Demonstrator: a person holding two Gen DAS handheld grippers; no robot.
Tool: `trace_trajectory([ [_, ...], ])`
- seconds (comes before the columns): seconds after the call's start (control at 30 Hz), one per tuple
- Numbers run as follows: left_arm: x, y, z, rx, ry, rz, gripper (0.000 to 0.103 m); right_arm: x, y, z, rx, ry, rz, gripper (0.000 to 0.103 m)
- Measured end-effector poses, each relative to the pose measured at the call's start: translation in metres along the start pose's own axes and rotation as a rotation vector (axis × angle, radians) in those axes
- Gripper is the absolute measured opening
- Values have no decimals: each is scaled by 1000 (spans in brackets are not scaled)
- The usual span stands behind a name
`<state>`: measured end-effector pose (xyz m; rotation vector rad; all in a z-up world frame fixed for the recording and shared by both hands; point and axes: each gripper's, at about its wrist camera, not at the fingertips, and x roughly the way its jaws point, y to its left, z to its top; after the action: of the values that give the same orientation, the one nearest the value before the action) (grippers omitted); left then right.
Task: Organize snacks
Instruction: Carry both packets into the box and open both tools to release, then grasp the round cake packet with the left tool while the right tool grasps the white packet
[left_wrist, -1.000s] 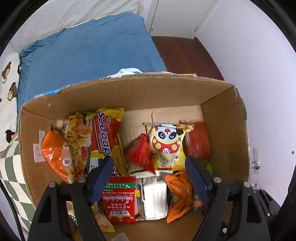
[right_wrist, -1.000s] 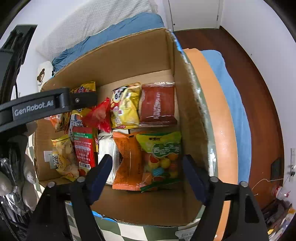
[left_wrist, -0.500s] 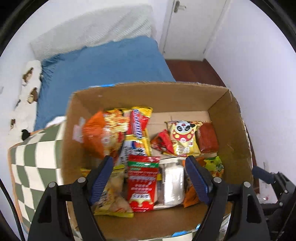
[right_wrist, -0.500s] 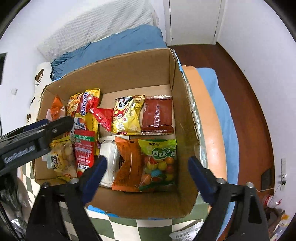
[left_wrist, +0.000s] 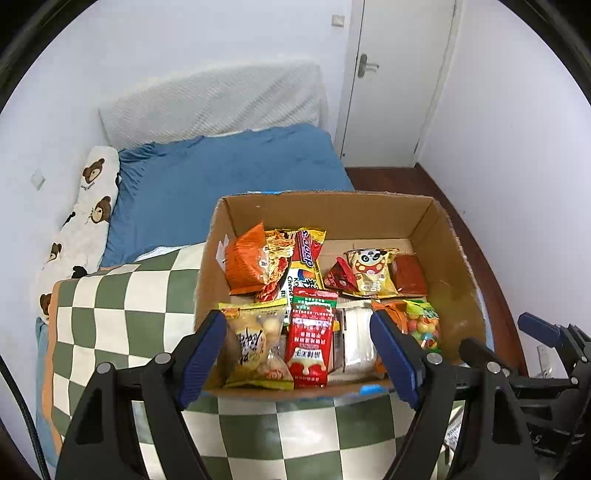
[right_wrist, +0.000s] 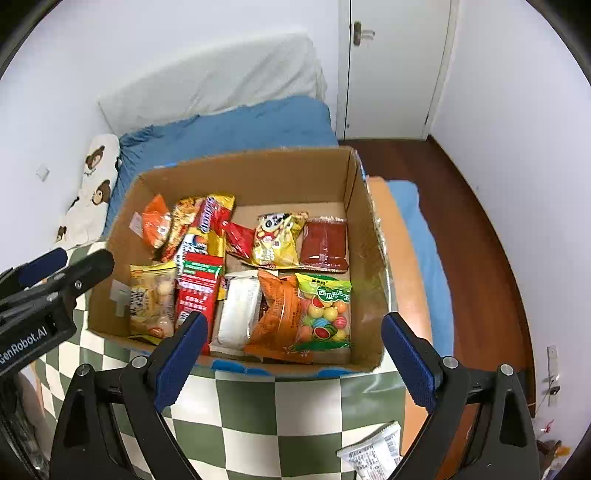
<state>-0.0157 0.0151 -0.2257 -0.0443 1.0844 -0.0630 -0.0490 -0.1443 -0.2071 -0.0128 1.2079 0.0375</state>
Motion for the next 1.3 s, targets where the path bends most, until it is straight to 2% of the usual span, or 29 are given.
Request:
trace_trajectory([
  [0.17, -26, 1, -16, 0, -34, -3, 79, -34, 5, -14, -10, -67, -13, 97],
  [0.57, -78, -3, -40, 4, -114, 9, 79, -96, 8, -41, -7, -160, 12, 97],
  [0.87, -91, -11, -56, -6, -109, -3, 79, -111, 1, -52, 18, -164, 55, 97],
  [0.97, -86, -21, -72, 1, -67, -17, 79, -110, -8, -66, 49, -138, 77, 97],
  [1.07, -72, -36, -97, 20, 10, -48, 79, -104, -27, -90, 95, -92, 91, 97],
  [1.17, -45, -57, -130, 51, 137, -94, 79, -92, -52, -124, 150, -28, 84, 97],
  [1.3, 9, -98, -180, 137, 381, -185, 79, -70, -87, -171, 229, 67, 55, 97],
])
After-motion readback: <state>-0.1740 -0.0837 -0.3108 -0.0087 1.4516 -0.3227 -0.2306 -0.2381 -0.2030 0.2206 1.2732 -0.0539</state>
